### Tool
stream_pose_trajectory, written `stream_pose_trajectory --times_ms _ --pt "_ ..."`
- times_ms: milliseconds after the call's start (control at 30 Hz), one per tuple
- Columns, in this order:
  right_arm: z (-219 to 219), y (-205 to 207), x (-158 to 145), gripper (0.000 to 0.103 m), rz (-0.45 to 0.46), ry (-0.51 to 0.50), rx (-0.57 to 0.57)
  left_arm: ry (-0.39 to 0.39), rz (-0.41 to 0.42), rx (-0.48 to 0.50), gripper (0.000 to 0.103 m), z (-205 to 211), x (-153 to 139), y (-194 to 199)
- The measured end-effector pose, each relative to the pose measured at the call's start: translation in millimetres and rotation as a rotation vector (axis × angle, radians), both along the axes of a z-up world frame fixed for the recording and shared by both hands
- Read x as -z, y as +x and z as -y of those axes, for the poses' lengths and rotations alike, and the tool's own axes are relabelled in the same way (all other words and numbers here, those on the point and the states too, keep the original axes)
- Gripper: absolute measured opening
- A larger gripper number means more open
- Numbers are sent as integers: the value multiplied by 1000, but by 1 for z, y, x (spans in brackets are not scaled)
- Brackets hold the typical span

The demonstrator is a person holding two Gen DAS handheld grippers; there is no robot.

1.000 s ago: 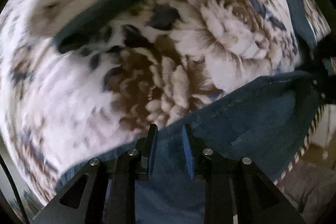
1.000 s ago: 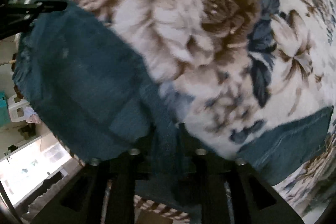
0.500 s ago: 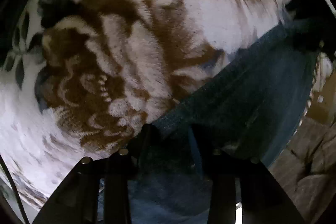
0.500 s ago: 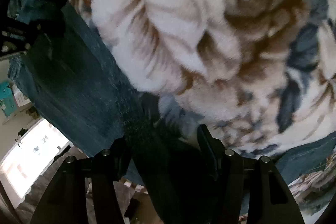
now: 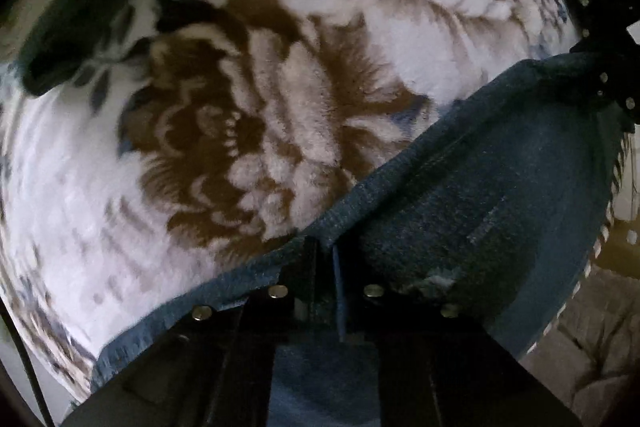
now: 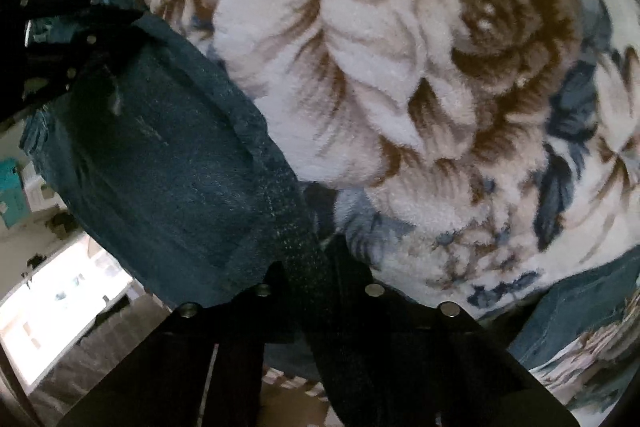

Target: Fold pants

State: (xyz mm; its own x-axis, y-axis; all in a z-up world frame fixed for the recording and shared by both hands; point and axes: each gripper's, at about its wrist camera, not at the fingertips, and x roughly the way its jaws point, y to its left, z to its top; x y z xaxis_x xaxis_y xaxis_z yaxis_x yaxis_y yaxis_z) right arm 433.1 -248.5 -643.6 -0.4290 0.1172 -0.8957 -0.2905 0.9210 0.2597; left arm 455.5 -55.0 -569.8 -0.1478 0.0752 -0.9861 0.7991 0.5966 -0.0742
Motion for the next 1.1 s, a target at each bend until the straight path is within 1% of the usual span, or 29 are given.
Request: stream_pose_trajectory --times_ms 33,100,133,167,200,267,300,333,367,400,433,500,567,600,633,667,700,733,767,833,900,933,1000,1033,1067,1100 --pt "1 -2 -5 11 21 3 19 -11 26 -17 4 -1 -5 -1" --pt "4 -5 -18 10 59 10 53 -34 48 -62 4 -6 -15 -6" --pt "8 -8 -24 8 81 15 67 -61 89 -97 4 -12 -29 -9" --pt "10 -14 -37 8 122 16 85 -82 100 -127 4 -14 -38 -11" --pt "10 -18 -45 7 147 15 98 -114 137 -176 4 -17 -53 -14" --pt "13 -28 -65 7 202 26 143 -156 173 -263 4 -27 -76 -25" --pt "15 -38 -81 7 241 35 170 -183 207 -321 4 -33 -91 -36" --pt "16 -47 -91 7 268 40 183 -196 212 -356 4 -30 -101 -43" --pt "11 -62 -107 7 318 36 182 -209 225 -408 4 -36 -114 -57" --pt "8 -71 -113 7 338 34 181 -214 240 -458 4 -40 -121 -76" --pt "4 -83 -120 7 356 29 176 -215 236 -487 4 -43 -130 -88" --pt "-6 -112 -126 7 383 9 143 -207 217 -564 4 -59 -143 -123" --pt "-11 -137 -119 7 373 5 114 -182 172 -650 4 -66 -128 -158" --pt "-16 -155 -112 7 349 3 92 -175 142 -681 4 -73 -132 -175" --pt "-22 -167 -104 7 332 -3 76 -155 102 -731 4 -77 -118 -192" --pt "-25 -182 -92 7 311 -11 51 -145 83 -764 4 -80 -108 -203" --pt "-27 -188 -84 7 298 -15 35 -132 67 -784 4 -84 -105 -214" --pt "-29 -195 -73 7 282 -21 23 -108 49 -815 4 -85 -92 -224" --pt "-30 -200 -60 7 269 -26 7 -97 34 -837 4 -85 -83 -228" --pt "-33 -205 -43 7 249 -39 -18 -69 7 -879 4 -85 -62 -235" --pt "-31 -204 -25 7 210 -47 -6 -47 -1 -902 4 -83 -51 -237" --pt "-30 -202 -19 8 193 -48 6 -41 11 -910 6 -81 -50 -237" --pt "-22 -196 -11 14 143 -40 63 -8 18 -915 6 -76 -53 -236" --pt "-18 -193 -11 16 129 -30 90 8 19 -917 7 -72 -58 -236" --pt "-12 -189 -15 21 124 -10 127 17 23 -923 8 -68 -66 -237" --pt "-2 -186 -24 50 126 20 180 23 30 -929 15 -66 -73 -238"
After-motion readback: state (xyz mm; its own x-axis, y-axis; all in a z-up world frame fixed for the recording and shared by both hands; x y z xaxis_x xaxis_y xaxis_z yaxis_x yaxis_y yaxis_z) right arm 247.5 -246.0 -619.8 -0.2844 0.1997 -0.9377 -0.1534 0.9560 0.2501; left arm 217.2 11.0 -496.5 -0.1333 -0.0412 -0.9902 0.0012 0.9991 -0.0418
